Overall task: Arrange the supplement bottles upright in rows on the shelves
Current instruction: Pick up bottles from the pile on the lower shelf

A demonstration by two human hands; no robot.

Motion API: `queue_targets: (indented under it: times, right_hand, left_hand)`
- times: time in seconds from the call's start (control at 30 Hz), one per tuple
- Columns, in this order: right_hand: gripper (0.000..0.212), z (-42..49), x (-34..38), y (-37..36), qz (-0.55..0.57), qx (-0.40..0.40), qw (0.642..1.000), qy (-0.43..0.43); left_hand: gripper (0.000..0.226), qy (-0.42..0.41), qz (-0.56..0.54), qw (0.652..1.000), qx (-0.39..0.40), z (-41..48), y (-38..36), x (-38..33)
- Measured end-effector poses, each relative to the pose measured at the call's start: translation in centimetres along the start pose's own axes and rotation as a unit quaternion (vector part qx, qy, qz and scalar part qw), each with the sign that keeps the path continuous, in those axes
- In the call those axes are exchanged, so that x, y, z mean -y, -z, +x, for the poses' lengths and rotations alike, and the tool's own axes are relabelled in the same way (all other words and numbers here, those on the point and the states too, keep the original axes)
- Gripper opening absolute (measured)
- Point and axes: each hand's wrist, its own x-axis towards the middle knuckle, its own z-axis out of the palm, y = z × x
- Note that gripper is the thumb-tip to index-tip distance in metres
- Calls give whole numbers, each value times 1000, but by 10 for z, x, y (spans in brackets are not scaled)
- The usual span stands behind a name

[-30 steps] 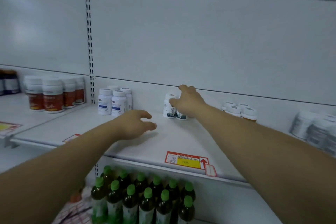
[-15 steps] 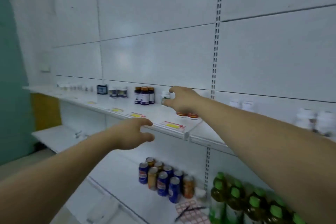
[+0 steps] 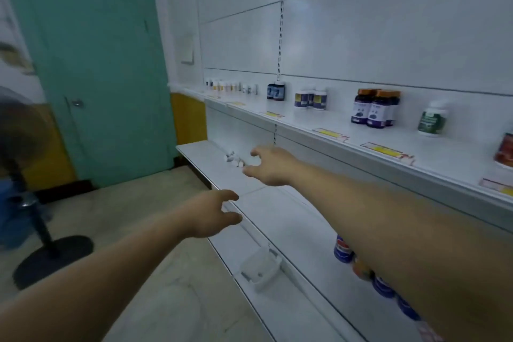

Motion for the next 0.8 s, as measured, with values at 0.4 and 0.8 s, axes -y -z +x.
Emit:
queue_targets:
  times: [0.4, 0.8]
  right_hand:
    - [67, 249, -67, -88, 8, 64, 996, -65]
    - [68, 485, -59, -194, 33, 81, 985, -148]
  left_hand:
    - [58, 57, -15, 998, 37, 219, 20, 126]
    - [54, 9, -60, 994, 87, 426, 47, 306]
